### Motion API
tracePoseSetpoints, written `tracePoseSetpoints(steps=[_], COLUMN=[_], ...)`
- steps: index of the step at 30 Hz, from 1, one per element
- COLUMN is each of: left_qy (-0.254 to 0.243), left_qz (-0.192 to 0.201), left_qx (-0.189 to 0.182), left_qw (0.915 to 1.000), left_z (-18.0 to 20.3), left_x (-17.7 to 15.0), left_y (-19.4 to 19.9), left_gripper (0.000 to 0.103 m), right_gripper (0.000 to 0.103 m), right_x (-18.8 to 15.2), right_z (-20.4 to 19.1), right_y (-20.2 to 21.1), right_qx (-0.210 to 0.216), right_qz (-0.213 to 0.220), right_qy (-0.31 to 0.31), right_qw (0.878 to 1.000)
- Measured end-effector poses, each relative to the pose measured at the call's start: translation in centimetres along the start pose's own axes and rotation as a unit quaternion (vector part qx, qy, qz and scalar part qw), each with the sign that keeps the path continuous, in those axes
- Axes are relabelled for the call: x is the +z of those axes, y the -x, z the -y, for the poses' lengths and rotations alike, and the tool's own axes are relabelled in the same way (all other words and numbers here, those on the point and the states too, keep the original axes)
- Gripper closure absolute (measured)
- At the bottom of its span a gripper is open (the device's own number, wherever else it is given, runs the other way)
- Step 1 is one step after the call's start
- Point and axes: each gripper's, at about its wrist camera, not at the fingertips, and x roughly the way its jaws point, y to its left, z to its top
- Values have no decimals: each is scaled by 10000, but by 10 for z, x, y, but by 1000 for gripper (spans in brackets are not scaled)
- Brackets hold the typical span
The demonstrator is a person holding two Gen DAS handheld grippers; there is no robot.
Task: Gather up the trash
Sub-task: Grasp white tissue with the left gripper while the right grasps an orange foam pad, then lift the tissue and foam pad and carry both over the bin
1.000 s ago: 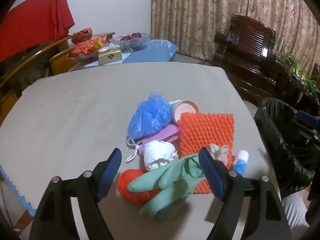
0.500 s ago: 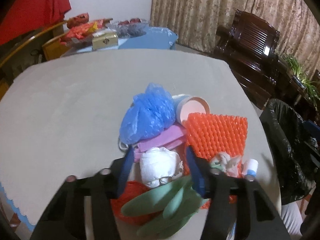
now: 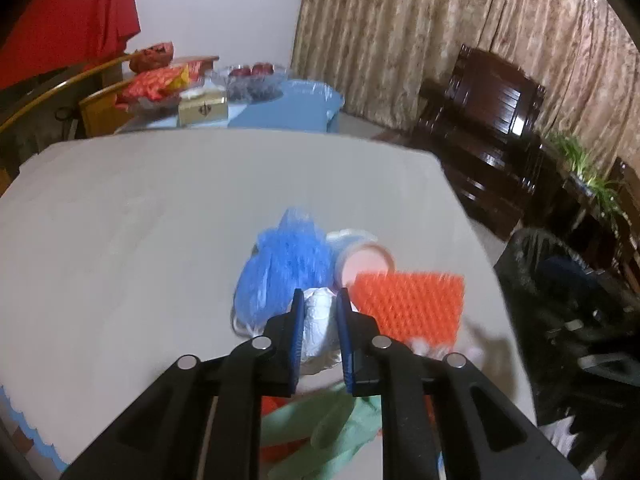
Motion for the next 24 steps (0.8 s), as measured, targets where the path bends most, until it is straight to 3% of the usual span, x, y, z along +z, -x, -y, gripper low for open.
tracePoseSetpoints(steps=[6, 11, 14, 15, 16, 24], left_qy=[-65, -98, -95, -99, -101, -124], left_qz=[-92, -151, -173, -174, -172, -32], left_qx=[15, 42, 42, 47, 50, 68], left_qw=[9999, 9998, 9998, 9998, 9998, 9999], left_z=[-3, -4, -5, -5, -5, 0], left_x=[2, -1, -1, -1, 0, 6], left_y=[-13, -19, -20, -20, -20, -10], left_gripper=[87, 87, 87, 87, 87, 87], right_gripper=[23, 36, 65, 82, 90, 92], right_x=[-2, -6, -8, -8, -8, 10], right_z=[-8, -14, -16, -17, -17, -19], right_y=[-43, -64, -73, -75, -75, -42], right_qx=[52, 137, 471, 596, 709, 896], right_qz=[-417, -694, -937, -995, -1019, -496], right_qy=[5, 86, 50, 17, -6, 28], right_qw=[9991, 9975, 9945, 9933, 9923, 9947])
